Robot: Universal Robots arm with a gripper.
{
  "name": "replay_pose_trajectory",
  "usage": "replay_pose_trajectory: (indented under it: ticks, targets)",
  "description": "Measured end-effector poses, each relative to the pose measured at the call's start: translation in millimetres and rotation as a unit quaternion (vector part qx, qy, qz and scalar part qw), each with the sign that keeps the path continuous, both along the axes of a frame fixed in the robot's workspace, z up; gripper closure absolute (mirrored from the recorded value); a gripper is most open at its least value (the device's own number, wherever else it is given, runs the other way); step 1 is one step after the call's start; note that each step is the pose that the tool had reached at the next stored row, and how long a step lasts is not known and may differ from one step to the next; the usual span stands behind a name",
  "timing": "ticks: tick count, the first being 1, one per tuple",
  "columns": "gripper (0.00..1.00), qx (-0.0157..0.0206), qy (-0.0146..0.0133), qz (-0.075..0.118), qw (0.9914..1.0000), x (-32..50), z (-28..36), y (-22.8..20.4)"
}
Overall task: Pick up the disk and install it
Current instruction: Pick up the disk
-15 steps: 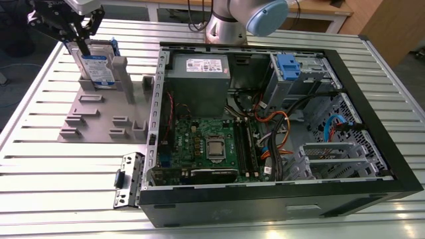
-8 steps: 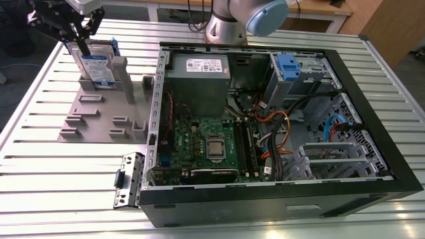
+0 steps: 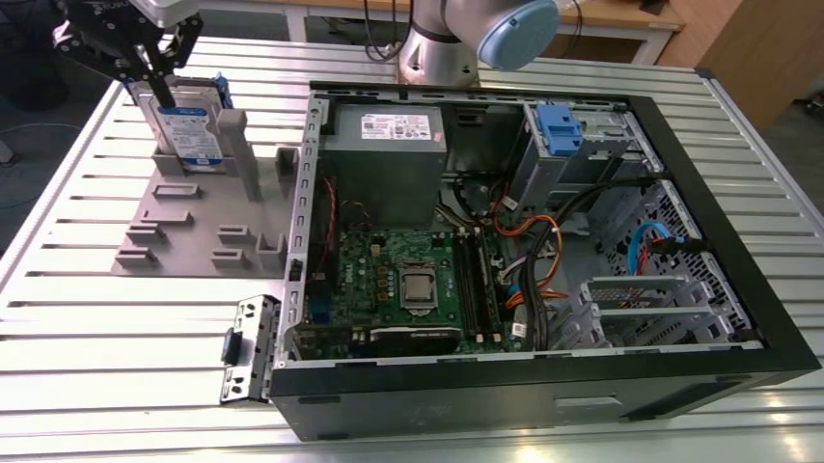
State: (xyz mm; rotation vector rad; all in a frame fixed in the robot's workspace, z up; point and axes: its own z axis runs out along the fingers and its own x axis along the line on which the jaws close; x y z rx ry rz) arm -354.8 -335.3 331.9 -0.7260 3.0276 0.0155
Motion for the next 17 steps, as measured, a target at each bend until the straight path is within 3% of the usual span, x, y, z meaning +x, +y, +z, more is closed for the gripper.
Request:
replay_pose_trajectory:
  ticks: [17]
  targets:
    - [0.90, 0.0000, 0.0000, 0.019, 0.99983, 0.0, 0.0, 0.0]
